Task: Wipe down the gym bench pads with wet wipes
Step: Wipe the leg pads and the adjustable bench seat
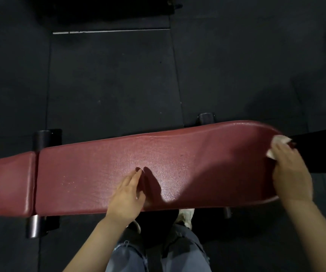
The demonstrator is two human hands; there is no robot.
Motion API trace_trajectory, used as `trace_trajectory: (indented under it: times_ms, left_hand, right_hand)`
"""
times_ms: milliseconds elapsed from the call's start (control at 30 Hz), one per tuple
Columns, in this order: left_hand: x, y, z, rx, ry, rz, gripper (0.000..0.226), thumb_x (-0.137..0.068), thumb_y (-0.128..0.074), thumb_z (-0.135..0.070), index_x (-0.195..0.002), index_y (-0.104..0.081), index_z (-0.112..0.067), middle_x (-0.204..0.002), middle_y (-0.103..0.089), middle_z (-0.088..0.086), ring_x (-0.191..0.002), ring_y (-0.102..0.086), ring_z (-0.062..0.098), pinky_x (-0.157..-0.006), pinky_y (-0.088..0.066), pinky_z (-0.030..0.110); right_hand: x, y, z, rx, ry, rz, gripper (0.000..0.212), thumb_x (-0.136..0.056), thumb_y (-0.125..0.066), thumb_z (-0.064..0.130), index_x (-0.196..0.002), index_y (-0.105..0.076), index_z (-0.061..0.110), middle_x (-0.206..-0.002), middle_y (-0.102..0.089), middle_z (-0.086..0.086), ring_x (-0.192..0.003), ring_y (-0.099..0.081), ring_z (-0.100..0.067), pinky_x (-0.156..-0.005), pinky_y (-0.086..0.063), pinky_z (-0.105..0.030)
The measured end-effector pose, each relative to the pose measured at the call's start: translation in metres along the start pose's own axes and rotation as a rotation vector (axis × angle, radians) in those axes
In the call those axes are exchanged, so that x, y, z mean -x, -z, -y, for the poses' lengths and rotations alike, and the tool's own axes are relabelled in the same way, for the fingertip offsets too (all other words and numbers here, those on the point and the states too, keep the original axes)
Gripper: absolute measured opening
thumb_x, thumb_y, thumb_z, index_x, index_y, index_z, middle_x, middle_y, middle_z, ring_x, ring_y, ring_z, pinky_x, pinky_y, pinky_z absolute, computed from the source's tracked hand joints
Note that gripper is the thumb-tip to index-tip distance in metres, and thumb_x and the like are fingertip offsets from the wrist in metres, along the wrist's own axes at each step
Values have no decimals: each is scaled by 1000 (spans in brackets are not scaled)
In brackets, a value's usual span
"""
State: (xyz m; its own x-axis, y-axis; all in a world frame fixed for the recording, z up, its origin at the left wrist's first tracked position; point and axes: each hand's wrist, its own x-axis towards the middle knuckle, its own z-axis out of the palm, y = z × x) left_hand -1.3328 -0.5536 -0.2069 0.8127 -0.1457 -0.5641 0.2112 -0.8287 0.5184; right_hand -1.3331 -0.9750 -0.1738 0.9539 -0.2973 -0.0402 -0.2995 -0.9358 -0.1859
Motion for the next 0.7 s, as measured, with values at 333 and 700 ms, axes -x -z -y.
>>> trace_trajectory:
  times_ms: [333,700]
  left_hand:
    - [10,-4,29,34,28,44,64,-94,-54,-13,-154,-31,-22,-159,-28,-6,-147,-27,17,-120,-26,35]
    - [22,-8,55,-63,5,121,65,-97,-52,-22,-156,-25,-21,-165,-9,-2,-150,-19,20,-121,-24,37]
  right_hand:
    - [25,-130,274,99,261,69,59,-84,-34,-4,-143,-35,-2,-148,-33,-24,-130,-43,-34,-106,-36,-41]
    - [6,-55,74,-25,294,57,41,-92,-40,14,-125,-63,3,-130,-60,-19,-115,-59,-40,-113,-30,-30]
